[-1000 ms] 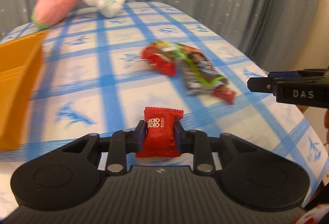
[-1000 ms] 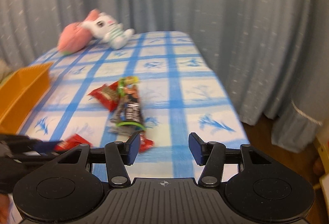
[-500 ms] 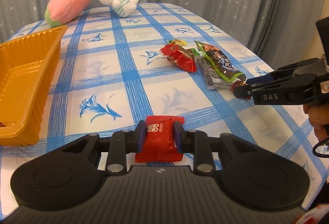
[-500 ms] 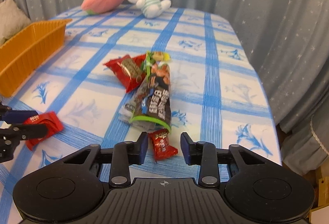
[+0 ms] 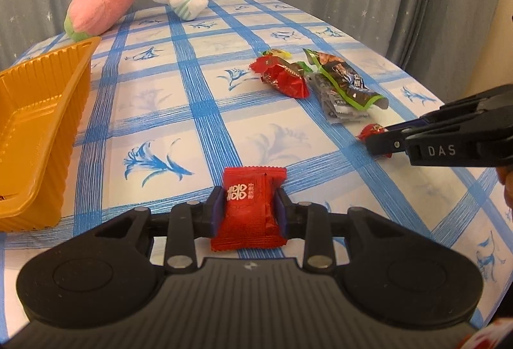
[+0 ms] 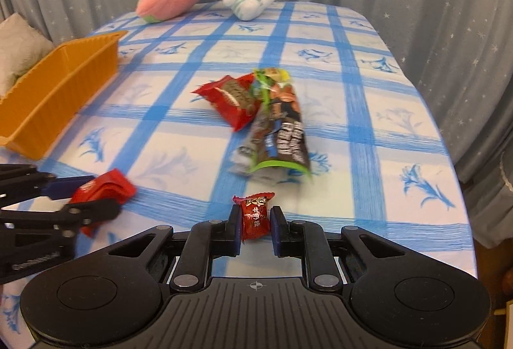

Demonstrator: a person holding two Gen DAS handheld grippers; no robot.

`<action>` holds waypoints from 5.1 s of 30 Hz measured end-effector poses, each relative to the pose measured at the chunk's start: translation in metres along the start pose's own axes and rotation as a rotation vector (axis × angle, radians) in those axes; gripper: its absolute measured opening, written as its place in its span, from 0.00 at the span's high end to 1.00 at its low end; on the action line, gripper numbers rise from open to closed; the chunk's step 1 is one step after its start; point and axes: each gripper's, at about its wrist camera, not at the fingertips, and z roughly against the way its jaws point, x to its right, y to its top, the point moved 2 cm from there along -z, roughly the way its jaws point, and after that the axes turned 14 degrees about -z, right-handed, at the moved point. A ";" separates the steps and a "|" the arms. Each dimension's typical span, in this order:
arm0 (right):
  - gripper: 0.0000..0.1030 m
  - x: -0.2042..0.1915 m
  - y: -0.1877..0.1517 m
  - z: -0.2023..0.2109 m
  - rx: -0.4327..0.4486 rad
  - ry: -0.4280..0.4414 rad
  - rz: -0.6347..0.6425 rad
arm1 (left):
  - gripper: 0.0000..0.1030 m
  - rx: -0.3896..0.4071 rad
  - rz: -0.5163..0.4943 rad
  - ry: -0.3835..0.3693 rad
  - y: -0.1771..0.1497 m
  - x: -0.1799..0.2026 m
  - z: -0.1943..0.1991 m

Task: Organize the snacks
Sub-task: 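Grasp a small red-wrapped candy with the right tool, then move both candies over the orange tray and open both tools to drop them, then bring the right tool back to the snack pile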

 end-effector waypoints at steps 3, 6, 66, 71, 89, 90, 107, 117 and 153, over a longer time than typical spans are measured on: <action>0.82 -0.006 -0.001 0.006 0.016 0.015 -0.004 | 0.75 -0.001 0.020 -0.001 0.000 -0.002 0.005; 0.82 -0.012 0.000 0.015 0.045 0.034 -0.018 | 0.75 0.012 0.036 0.011 -0.001 -0.005 0.014; 0.82 -0.260 0.039 -0.047 0.124 0.389 0.250 | 0.75 0.054 0.377 0.331 -0.048 -0.235 0.101; 0.82 -0.262 0.040 -0.051 0.125 0.393 0.252 | 0.75 0.050 0.396 0.331 -0.049 -0.239 0.094; 0.82 -0.261 0.039 -0.051 0.117 0.437 0.258 | 0.71 0.047 0.438 0.369 -0.059 -0.247 0.105; 0.82 -0.261 0.039 -0.052 0.110 0.451 0.259 | 0.71 0.046 0.439 0.368 -0.059 -0.247 0.105; 0.58 -0.213 0.041 -0.020 0.179 0.358 0.178 | 0.59 0.073 0.414 0.338 -0.053 -0.228 0.112; 0.57 -0.142 -0.001 0.011 0.179 0.190 0.063 | 0.52 0.114 0.316 0.208 -0.025 -0.173 0.111; 0.57 0.009 0.032 0.024 0.239 -0.018 -0.133 | 0.35 0.088 0.047 0.032 0.051 -0.049 0.016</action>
